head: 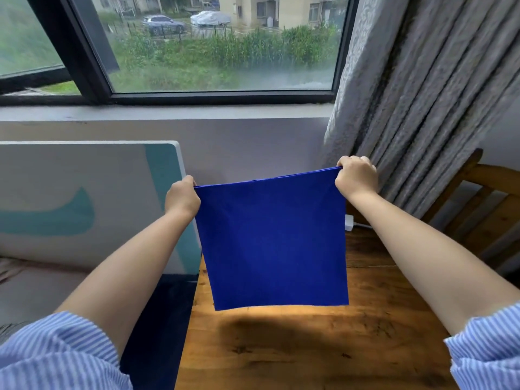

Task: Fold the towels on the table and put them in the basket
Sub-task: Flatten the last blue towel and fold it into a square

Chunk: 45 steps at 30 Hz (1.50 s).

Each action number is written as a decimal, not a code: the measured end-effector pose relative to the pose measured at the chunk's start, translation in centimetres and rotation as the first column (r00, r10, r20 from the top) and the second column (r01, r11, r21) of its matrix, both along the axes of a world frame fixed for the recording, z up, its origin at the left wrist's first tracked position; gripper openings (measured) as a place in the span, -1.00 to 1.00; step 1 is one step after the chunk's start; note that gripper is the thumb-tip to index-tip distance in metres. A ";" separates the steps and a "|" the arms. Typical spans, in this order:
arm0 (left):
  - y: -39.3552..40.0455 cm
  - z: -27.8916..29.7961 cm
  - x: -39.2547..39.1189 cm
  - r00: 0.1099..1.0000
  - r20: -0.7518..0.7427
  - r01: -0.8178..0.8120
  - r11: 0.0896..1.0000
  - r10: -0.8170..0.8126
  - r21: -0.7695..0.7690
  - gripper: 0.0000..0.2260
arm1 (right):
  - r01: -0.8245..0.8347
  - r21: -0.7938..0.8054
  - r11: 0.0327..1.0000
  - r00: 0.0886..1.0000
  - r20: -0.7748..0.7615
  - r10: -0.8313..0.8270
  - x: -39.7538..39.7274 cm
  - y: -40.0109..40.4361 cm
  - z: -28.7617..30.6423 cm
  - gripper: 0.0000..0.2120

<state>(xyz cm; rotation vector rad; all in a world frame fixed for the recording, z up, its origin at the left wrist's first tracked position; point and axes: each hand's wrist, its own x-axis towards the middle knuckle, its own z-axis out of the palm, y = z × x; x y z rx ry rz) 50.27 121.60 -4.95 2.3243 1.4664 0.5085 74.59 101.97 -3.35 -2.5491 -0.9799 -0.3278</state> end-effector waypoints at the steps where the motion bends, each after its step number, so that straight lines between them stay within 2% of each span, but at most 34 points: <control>1: 0.3 -0.3 0.4 1.000 0.001 0.001 1.000 -0.001 -0.013 -0.74 | -0.001 0.001 1.000 1.000 0.010 0.001 0.4 0.2 -0.4 -0.72; 6: 2.0 -0.2 2.1 0.996 0.086 -0.022 1.000 0.023 -0.016 -0.73 | -0.047 0.191 0.981 0.994 0.103 0.027 2.4 1.6 -1.2 -0.70; 11: 2.3 0.1 1.6 0.989 0.144 0.027 0.994 -0.043 0.109 -0.77 | -0.150 0.304 0.941 0.983 0.146 0.109 2.9 1.7 -1.3 -0.73; 16: 0.5 -3.9 -2.3 0.987 0.015 0.159 0.980 -0.162 0.119 -0.82 | -0.287 0.250 0.925 0.957 0.118 0.265 1.0 -1.9 -5.4 -0.68; 20: -1.7 -8.4 -6.2 0.934 -0.178 0.314 0.949 -0.310 -0.010 -0.85 | -0.352 0.144 0.925 0.936 0.071 0.345 -2.1 -6.1 -9.8 -0.71; 23: -3.8 -11.4 -8.5 0.824 -0.340 0.423 0.891 -0.453 -0.162 -0.86 | -0.401 0.016 0.916 0.916 -0.026 0.401 -4.5 -9.6 -14.0 -0.70; 26: -6.0 -15.0 -10.4 0.603 -0.537 0.507 0.804 -0.589 -0.312 -0.90 | -0.483 -0.176 0.857 0.875 -0.114 0.470 -7.4 -13.0 -19.1 -0.69; 29: -8.3 -18.1 -11.9 0.421 -0.650 0.506 0.758 -0.633 -0.411 -0.92 | -0.541 -0.332 0.773 0.841 -0.234 0.488 -9.9 -15.6 -22.8 -0.75; 31: -9.7 -19.9 -12.5 0.354 -0.686 0.488 0.751 -0.636 -0.445 -0.90 | -0.564 -0.394 0.725 0.824 -0.326 0.464 -11.3 -16.8 -24.2 -0.92; 33: -10.8 -21.0 -13.2 0.337 -0.694 0.459 0.755 -0.635 -0.468 -0.83 | -0.574 -0.422 0.702 0.812 -0.400 0.424 -12.5 -17.8 -25.0 -0.89; 35: -11.5 -22.2 -14.1 0.327 -0.687 0.441 0.748 -0.649 -0.496 -0.77 | -0.545 -0.486 0.683 0.827 -0.446 0.343 -13.3 -18.4 -25.5 -0.98; 38: -11.8 -23.2 -15.1 0.457 -0.605 0.418 0.758 -0.652 -0.501 -0.90 | -0.539 -0.501 0.677 0.824 -0.481 0.301 -13.7 -19.0 -26.0 -0.92; 40: -11.8 -23.7 -15.7 0.622 -0.487 0.377 0.780 -0.613 -0.500 -0.90 | -0.504 -0.461 0.730 0.825 -0.508 0.248 -13.9 -19.1 -26.2 -0.89; 42: -11.6 -23.9 -15.9 0.814 -0.342 0.261 0.822 -0.469 -0.506 -0.86 | -0.401 -0.406 0.821 0.830 -0.541 0.137 -13.8 -18.8 -25.8 -0.85; 43: -11.4 -24.0 -15.7 0.879 -0.282 0.199 0.834 -0.384 -0.515 -0.85 | -0.334 -0.375 0.865 0.827 -0.557 0.079 -13.5 -18.5 -25.6 -0.84; 45: -11.0 -23.7 -15.1 0.936 -0.199 0.145 0.835 -0.289 -0.530 -0.83 | -0.210 -0.294 0.932 0.808 -0.589 -0.003 -12.8 -17.5 -24.9 -0.83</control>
